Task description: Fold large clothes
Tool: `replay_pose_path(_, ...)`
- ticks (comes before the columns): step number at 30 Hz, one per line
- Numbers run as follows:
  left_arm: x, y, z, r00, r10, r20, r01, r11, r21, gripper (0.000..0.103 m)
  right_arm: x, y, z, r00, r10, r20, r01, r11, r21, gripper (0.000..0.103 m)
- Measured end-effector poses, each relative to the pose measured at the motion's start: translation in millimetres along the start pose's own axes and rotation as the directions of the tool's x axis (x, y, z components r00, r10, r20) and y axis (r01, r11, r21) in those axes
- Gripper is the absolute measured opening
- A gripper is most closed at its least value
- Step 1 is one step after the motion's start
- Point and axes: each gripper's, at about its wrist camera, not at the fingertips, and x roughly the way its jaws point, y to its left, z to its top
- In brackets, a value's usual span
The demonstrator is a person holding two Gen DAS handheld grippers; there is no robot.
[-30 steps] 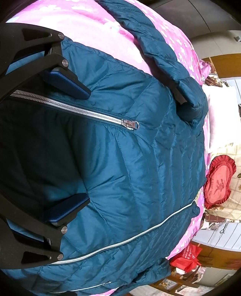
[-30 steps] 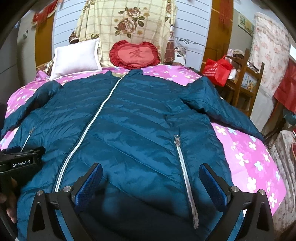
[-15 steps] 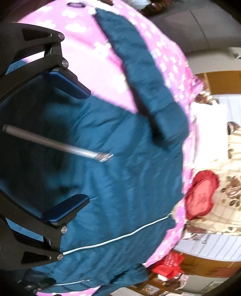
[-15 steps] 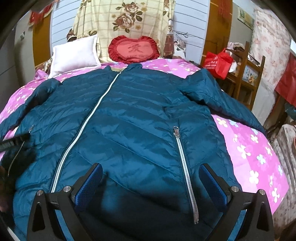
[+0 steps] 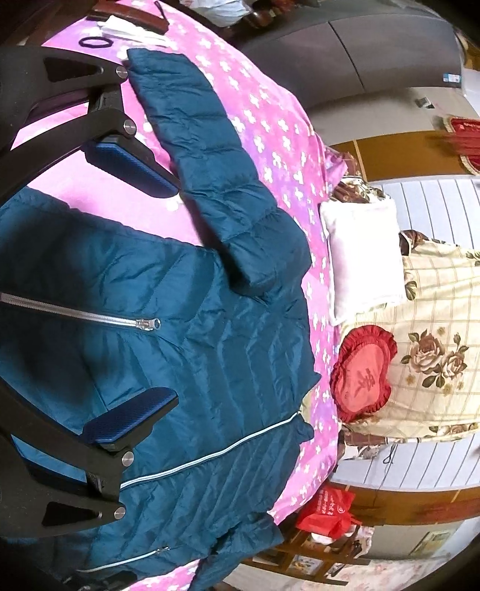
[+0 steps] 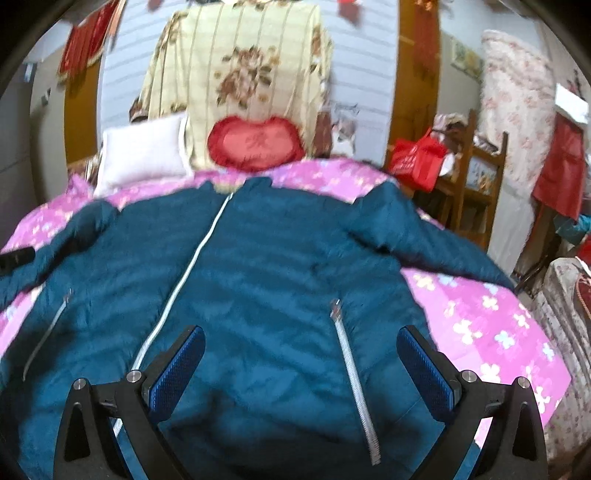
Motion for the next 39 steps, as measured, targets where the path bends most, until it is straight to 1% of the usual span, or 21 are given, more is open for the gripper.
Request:
replay_pose_path(3,0.9,-0.7,0.2,1.0,0.003,-0.001,-0.003,1.0,-0.004,0.103,3.3,-0.5,1.1,1.0,-0.005,-0.02,0.005,1.0,-0.002,0.103)
replay_pose_path(9,5.0,3.5,-0.8,1.0,0.007,-0.005,-0.007,1.0,-0.01,0.103,3.7,1.5,1.8,1.0,-0.007,-0.017,0.007,1.0,-0.011,0.103)
replay_pose_path(14,11.4,17.0,-0.9,1.0,0.011,-0.01,-0.011,1.0,-0.024,0.103,5.4,1.4,0.8,1.0,-0.012,-0.017,0.012,1.0,-0.011,0.103)
replay_pose_path(17,15.5,39.4,-4.1,1.0,0.008,-0.02,-0.009,0.999,-0.044,0.103,8.3,1.3,0.0,1.0,-0.018,-0.025,0.017,1.0,-0.013,0.103)
replay_pose_path(21,22.3,97.7,-10.3,0.995,0.098,-0.033,-0.1,0.993,-0.068,0.103,13.6,-1.0,-0.6,0.999,-0.007,-0.046,0.007,1.0,0.006,0.103)
replay_pose_path(23,28.0,136.3,-12.7,0.985,0.161,-0.058,-0.166,0.982,-0.092,0.103,14.9,0.8,-0.6,0.999,-0.004,-0.049,0.004,1.0,0.003,0.103)
replay_pose_path(24,30.2,161.6,-13.3,0.976,0.204,-0.074,-0.212,0.97,-0.116,0.103,15.7,1.4,-0.6,0.999,-0.004,-0.051,0.004,1.0,0.0,0.103)
replay_pose_path(26,31.5,196.3,-16.2,0.963,0.253,-0.094,-0.265,0.951,-0.156,0.103,17.2,3.3,-0.9,0.998,-0.006,-0.056,0.005,1.0,-0.008,0.103)
replay_pose_path(29,35.1,248.1,-21.3,0.934,0.332,-0.131,-0.354,0.91,-0.216,0.103,18.6,3.9,-1.5,0.998,-0.005,-0.063,0.004,1.0,-0.009,0.103)
replay_pose_path(31,44.3,272.9,-29.5,0.913,0.365,-0.181,-0.401,0.884,-0.242,0.102,19.3,2.6,-1.7,0.998,-0.003,-0.068,0.003,1.0,-0.005,0.103)
replay_pose_path(32,51.5,286.2,-35.1,0.903,0.37,-0.219,-0.42,0.868,-0.265,0.102,19.9,1.8,-1.8,0.998,-0.005,-0.07,0.005,1.0,-0.002,0.103)
replay_pose_path(33,59.4,296.6,-40.5,0.898,0.357,-0.258,-0.424,0.858,-0.289,0.101,20.7,1.2,-2.1,0.997,-0.006,-0.075,0.005,1.0,-0.001,0.103)
replay_pose_path(34,65.0,303.5,-45.0,0.895,0.339,-0.289,-0.422,0.854,-0.304,0.095,21.4,1.1,-2.4,0.997,-0.006,-0.08,0.006,1.0,0.001,0.103)
replay_pose_path(35,74.2,308.7,-49.3,0.893,0.311,-0.327,-0.413,0.855,-0.315,0.091,22.1,0.5,-2.7,0.996,-0.006,-0.084,0.006,1.0,0.003,0.103)
replay_pose_path(36,86.8,313.3,-54.1,0.887,0.271,-0.374,-0.399,0.858,-0.324,0.082,22.1,0.2,-2.7,0.996,-0.007,-0.084,0.007,1.0,0.003,0.103)
replay_pose_path(37,93.6,314.9,-56.4,0.887,0.242,-0.395,-0.383,0.861,-0.334,0.08,21.9,-0.1,-2.7,0.996,-0.01,-0.083,0.01,1.0,0.002,0.103)
replay_pose_path(38,99.9,314.2,-57.4,0.89,0.21,-0.404,-0.362,0.865,-0.347,0.08,21.9,-0.4,-2.9,0.996,-0.012,-0.084,0.012,1.0,0.0,0.103)
replay_pose_path(39,103.5,313.0,-57.2,0.892,0.209,-0.4,-0.358,0.868,-0.344,0.079,21.6,-0.7,-3.4,0.996,-0.014,-0.086,0.014,1.0,-0.001,0.103)
